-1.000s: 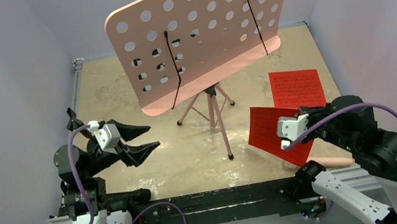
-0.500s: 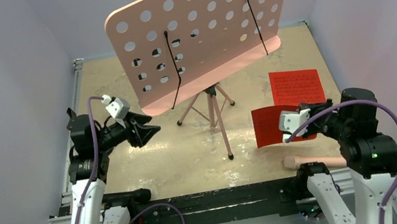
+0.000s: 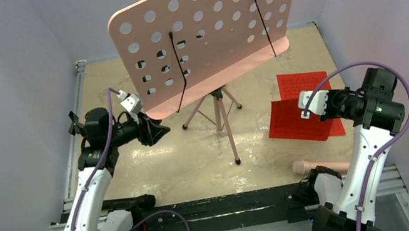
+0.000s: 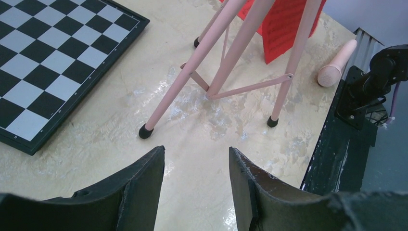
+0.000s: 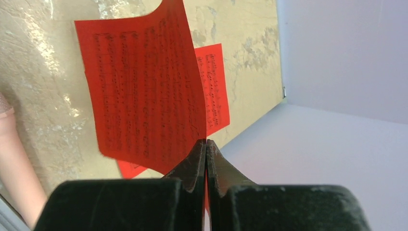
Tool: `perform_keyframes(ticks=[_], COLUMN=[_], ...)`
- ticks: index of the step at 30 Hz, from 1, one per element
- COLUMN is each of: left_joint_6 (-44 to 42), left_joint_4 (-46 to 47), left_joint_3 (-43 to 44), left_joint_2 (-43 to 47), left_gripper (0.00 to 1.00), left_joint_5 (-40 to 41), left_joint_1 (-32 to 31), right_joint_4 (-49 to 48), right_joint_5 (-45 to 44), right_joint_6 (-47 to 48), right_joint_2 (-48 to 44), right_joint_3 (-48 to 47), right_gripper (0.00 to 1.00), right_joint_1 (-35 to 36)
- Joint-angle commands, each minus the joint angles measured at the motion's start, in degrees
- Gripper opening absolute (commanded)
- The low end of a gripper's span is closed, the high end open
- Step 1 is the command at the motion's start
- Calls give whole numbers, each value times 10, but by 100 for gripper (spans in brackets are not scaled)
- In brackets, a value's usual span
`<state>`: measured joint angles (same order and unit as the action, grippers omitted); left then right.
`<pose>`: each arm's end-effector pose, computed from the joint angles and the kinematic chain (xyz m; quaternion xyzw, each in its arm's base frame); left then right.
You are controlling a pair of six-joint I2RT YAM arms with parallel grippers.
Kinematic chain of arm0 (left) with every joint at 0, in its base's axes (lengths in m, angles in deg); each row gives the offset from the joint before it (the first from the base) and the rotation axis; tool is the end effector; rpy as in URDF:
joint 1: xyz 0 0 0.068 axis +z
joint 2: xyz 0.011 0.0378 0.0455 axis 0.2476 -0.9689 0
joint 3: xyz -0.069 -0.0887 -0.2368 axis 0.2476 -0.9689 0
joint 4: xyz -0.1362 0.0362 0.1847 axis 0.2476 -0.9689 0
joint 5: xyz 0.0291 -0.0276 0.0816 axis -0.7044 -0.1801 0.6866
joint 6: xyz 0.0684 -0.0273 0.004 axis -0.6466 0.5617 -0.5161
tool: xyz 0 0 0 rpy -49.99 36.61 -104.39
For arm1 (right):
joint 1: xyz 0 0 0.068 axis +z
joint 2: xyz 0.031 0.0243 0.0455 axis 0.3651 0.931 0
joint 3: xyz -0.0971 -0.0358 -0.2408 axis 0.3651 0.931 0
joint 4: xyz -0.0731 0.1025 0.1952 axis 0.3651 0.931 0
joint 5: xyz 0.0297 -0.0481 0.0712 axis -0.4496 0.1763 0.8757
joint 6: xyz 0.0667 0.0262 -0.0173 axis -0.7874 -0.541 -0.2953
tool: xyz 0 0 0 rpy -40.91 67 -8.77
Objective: Pack up the instrument practice props
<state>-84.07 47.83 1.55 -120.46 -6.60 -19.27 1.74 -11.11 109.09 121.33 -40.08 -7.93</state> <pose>0.1796 -0.0639 0.2819 0.2767 0.7434 -0.3790 0.4767 0.1087 -0.0146 0.3412 -0.6095 0.6584 -0.1213 0.4247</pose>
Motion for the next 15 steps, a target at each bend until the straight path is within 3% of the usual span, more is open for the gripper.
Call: perform_keyframes(ticks=[1,9,15], left_joint_6=[-21,-38,-53], left_joint_4=[33,31,9], left_joint_3=[33,42,47], left_joint_2=[-25,-48,-53], left_gripper=[56,56,56], left_joint_5=[6,2,3], left_joint_1=[-5,-8,-9], right_joint_4=[25,108,249], right_joint_5=[35,23,15], right_joint_6=[64,172,350], right_joint_2=[-3,41,75], right_joint_3=[-29,-60,-114], right_gripper=[0,0,0], right_joint_1=[-23,-62,-157])
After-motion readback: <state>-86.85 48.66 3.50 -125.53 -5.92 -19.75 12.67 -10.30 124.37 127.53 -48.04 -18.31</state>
